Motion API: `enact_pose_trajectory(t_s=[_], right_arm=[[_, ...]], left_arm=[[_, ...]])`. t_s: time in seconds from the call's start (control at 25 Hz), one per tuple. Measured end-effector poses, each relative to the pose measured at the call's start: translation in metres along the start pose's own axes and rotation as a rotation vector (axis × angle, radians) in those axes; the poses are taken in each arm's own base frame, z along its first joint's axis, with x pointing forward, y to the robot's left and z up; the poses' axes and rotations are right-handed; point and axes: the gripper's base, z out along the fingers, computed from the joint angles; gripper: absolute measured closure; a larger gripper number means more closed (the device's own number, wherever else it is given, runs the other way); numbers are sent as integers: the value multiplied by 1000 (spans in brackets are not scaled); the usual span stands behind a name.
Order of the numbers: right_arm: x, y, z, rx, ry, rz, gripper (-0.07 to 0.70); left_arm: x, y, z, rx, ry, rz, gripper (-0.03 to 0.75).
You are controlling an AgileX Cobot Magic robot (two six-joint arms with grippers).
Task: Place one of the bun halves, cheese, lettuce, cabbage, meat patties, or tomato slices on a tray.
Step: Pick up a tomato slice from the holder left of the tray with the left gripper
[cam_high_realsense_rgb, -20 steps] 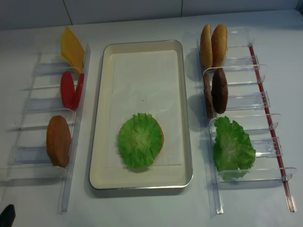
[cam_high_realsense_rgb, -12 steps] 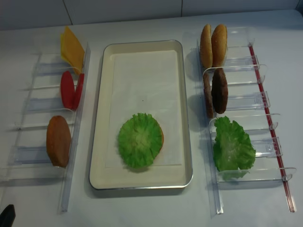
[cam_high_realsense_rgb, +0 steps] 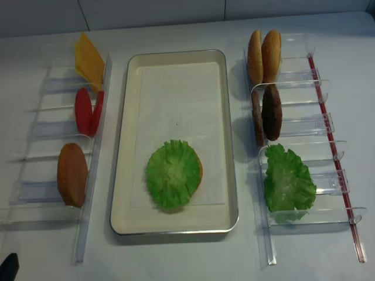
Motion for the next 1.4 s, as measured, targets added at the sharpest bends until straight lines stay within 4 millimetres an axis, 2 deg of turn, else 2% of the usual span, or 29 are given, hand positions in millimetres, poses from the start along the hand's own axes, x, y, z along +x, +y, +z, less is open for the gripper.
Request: enact_pose_trajectory(t_s=[0.8,0.92,1.16,1.4], right_arm=[[0,0,0,0,0,0,230],[0,0,0,0,0,0,230],[0,0,0,0,0,0,230],[0,0,0,0,0,0,230]], left_arm=[[-2,0,-1,0,-2,29,301],[-14,-1,3,4,45,71,301],[-49,-7,22,36,62,102,307],[-77,-15,55,92,162,160,349]])
